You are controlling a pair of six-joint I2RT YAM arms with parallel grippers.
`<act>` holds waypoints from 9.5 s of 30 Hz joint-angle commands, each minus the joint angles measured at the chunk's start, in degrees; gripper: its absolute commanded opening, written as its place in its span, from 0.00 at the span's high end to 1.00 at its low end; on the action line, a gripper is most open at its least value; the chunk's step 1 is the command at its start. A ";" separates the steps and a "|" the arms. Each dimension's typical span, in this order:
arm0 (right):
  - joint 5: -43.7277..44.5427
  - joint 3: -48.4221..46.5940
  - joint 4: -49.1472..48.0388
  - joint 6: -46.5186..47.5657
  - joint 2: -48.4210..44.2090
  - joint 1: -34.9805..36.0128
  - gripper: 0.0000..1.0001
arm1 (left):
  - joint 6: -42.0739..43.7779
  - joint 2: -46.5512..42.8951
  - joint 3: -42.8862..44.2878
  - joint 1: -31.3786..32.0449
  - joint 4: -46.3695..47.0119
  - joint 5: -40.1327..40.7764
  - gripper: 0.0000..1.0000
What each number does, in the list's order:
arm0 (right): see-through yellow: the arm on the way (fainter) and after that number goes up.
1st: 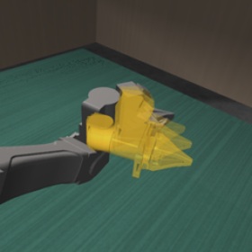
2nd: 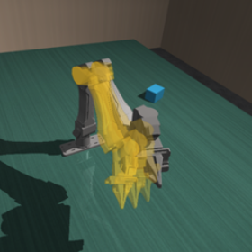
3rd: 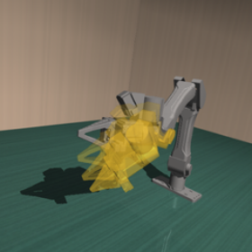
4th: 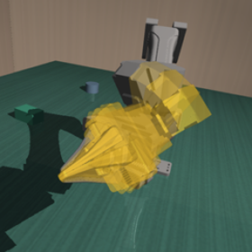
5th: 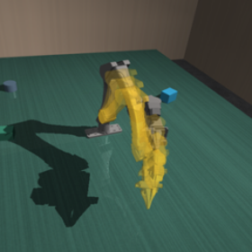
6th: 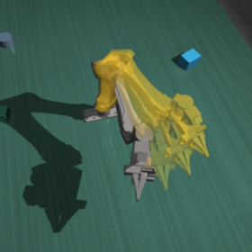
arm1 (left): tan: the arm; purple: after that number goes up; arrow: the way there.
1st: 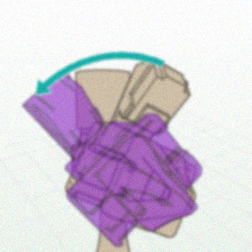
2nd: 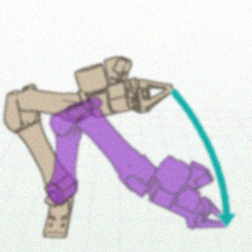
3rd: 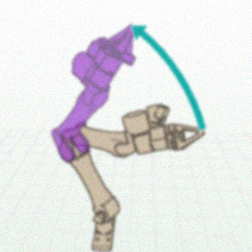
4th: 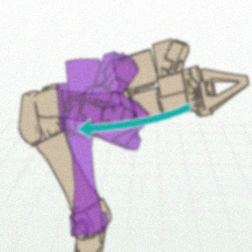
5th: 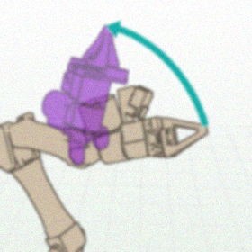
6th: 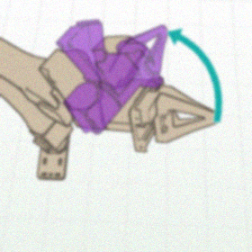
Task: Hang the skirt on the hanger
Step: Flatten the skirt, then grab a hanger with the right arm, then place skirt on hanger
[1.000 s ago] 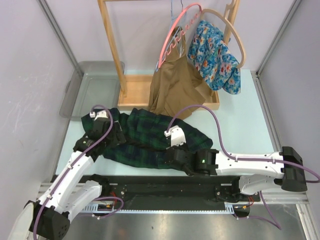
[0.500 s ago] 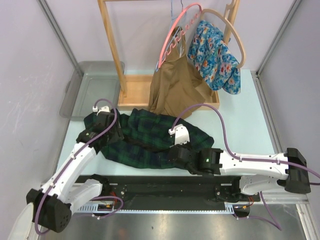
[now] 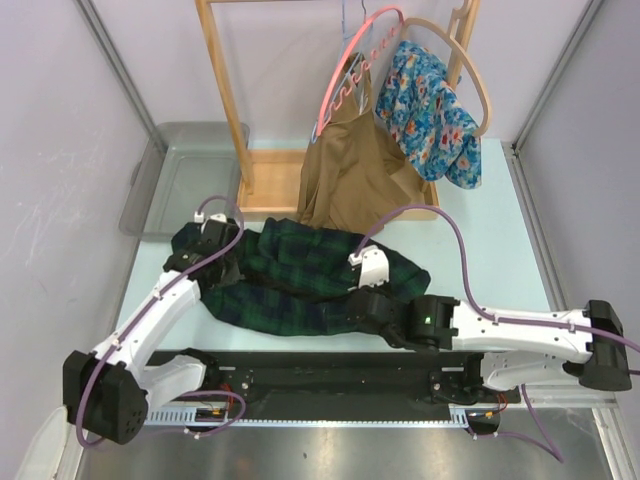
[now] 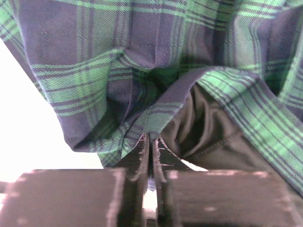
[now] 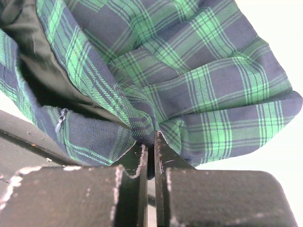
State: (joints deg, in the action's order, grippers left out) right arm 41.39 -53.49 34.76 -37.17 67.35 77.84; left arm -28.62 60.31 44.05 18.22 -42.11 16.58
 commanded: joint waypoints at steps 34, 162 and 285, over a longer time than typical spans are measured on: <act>6.08 -16.11 -26.94 39.10 -21.65 -8.67 1.00 | 7.44 -17.34 31.98 -0.20 12.31 -19.22 1.00; 0.27 -84.94 -20.68 38.39 46.21 -39.09 1.00 | 0.41 -14.08 1.12 14.57 14.60 -13.33 1.00; -82.08 -13.22 -14.54 40.87 4.72 -35.92 1.00 | 6.56 -26.48 8.59 15.18 12.31 -23.08 1.00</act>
State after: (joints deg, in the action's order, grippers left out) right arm -42.98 -68.12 29.17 6.39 71.83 42.19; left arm -20.10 34.35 50.06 33.08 -37.82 -0.27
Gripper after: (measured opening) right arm 0.164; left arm 0.009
